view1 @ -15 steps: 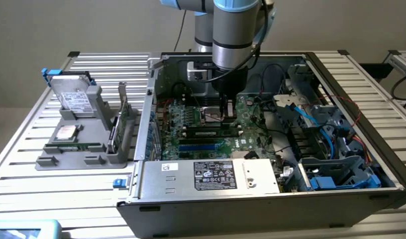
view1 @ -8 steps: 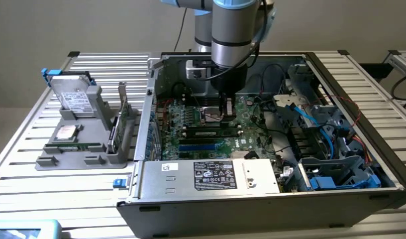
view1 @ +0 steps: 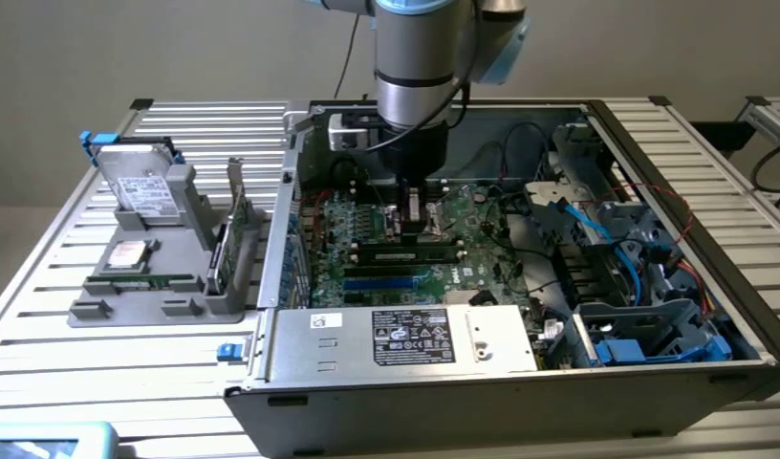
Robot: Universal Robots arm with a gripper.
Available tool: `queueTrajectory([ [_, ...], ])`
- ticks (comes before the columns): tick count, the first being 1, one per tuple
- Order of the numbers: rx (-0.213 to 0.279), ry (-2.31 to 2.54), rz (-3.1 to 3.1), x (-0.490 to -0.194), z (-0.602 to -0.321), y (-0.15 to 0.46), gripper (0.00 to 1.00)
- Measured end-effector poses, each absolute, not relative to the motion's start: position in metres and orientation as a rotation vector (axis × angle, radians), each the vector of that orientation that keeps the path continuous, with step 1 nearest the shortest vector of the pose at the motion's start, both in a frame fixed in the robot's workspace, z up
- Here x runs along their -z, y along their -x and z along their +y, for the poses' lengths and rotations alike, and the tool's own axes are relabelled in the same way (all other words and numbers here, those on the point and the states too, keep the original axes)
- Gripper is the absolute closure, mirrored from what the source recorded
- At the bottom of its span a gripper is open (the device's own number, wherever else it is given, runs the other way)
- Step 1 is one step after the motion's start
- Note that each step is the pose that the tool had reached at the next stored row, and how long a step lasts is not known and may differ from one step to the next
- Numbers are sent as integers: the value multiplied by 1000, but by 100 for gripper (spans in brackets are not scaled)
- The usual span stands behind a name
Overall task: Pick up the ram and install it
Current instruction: 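Press down the ram until it locks into place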
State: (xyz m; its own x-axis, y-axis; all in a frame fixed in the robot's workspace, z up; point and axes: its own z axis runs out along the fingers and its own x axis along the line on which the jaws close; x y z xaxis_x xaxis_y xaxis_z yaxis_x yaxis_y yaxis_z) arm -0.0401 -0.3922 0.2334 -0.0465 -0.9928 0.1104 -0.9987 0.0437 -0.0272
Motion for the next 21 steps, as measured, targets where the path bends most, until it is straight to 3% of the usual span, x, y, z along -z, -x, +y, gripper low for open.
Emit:
queueTrajectory([
  [21, -182, -2137, -2239, -224, -392, 57, 89],
])
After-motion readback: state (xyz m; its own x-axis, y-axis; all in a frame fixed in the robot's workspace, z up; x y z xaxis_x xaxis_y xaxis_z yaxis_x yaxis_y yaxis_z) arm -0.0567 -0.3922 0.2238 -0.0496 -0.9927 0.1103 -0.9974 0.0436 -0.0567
